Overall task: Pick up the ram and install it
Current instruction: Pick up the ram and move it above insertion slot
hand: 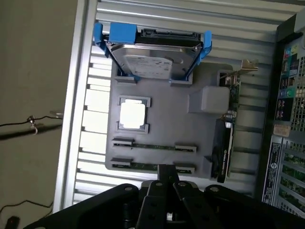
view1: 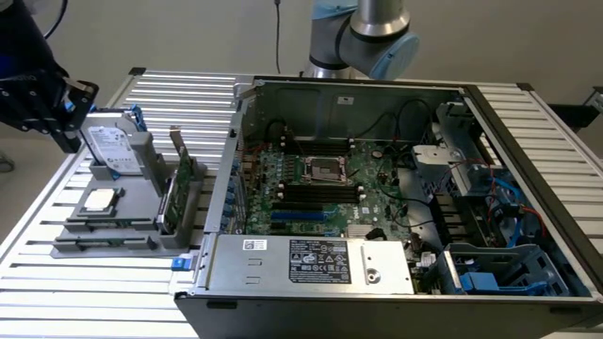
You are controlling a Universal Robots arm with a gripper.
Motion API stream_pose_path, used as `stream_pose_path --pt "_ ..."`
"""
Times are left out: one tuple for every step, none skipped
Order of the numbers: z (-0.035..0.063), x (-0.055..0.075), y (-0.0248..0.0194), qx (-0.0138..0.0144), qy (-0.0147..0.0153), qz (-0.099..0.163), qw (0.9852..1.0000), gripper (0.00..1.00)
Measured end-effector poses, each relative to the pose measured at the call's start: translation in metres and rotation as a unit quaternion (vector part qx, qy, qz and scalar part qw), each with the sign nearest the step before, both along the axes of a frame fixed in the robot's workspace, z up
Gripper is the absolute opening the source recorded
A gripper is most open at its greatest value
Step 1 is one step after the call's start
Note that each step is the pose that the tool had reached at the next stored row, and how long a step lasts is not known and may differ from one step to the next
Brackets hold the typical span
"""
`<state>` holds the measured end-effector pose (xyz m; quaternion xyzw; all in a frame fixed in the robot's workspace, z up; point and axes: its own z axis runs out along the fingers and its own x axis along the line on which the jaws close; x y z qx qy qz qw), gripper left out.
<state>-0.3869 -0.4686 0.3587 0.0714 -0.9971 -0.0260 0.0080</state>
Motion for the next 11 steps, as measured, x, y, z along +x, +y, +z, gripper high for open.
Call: stream_pose_path --pt "-0.0004 0.0000 0.0000 0.0000 0.0000 0.009 1.0000 0.11" --pt "-0.0009 0.0000 0.0000 0.0000 0.0000 0.018 0.9998 0.11" --pt "-0.0013 0.0000 0.0000 0.0000 0.0000 0.027 0.9996 0.11" --pt "-0.0018 0.0000 0.0000 0.0000 0.0000 0.036 0.9994 0.11" --pt "-0.0024 0.0000 0.0000 0.0000 0.0000 0.046 0.9990 0.11" --pt "-0.0029 0.0000 0.0000 0.0000 0.0000 0.055 0.9985 0.11" --pt "-0.0034 0.0000 0.0000 0.0000 0.0000 0.064 0.9980 0.11" --pt "-0.0039 0.0000 0.0000 0.0000 0.0000 0.073 0.9974 0.11" --pt "-0.0044 0.0000 0.0000 0.0000 0.0000 0.082 0.9967 0.11" --pt "-0.0048 0.0000 0.0000 0.0000 0.0001 0.091 0.9959 0.11" --pt "-0.0054 0.0000 0.0000 0.0000 0.0000 0.100 0.9950 0.11"
